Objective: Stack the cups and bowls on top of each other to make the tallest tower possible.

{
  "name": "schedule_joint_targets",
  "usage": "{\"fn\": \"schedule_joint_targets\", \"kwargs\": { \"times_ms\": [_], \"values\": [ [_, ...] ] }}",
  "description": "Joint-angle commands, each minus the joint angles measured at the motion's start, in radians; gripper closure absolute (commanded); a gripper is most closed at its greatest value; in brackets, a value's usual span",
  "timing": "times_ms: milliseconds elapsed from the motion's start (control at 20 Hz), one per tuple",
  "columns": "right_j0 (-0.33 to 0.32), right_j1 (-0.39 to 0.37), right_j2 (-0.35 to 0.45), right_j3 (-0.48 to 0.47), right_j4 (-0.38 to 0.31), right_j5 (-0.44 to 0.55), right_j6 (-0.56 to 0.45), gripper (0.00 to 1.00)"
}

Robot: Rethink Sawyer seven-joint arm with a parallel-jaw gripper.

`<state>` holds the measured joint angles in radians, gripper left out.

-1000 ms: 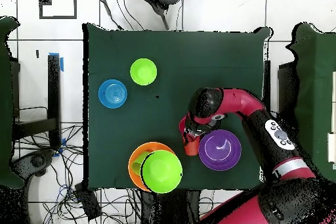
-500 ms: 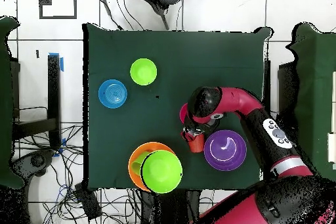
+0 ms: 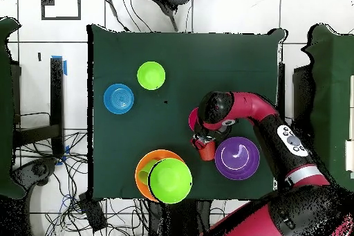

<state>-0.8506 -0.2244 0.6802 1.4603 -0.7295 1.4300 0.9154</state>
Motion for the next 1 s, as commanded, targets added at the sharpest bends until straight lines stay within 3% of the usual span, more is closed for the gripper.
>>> {"fn": "schedule_joint_targets", "kwargs": {
  "times_ms": [50,200,350,500,600,750,1000],
  "values": [
    [0.034,0.008,-0.063,-0.080,-0.110,-0.054,-0.145,1.00],
    [-0.024,-0.057,-0.010,0.006,-0.110,-0.205,-0.139,1.00],
    [-0.108,-0.158,0.039,0.113,-0.097,-0.261,-0.193,1.00],
    [-0.234,-0.240,0.122,0.255,-0.090,-0.482,-0.147,1.00],
    [-0.269,-0.276,0.141,0.304,-0.105,-0.523,-0.151,1.00],
    [-0.290,-0.334,0.158,0.342,-0.091,-0.511,-0.164,1.00],
    [-0.280,-0.426,0.159,0.409,-0.081,-0.547,-0.130,1.00]
  ]
}}
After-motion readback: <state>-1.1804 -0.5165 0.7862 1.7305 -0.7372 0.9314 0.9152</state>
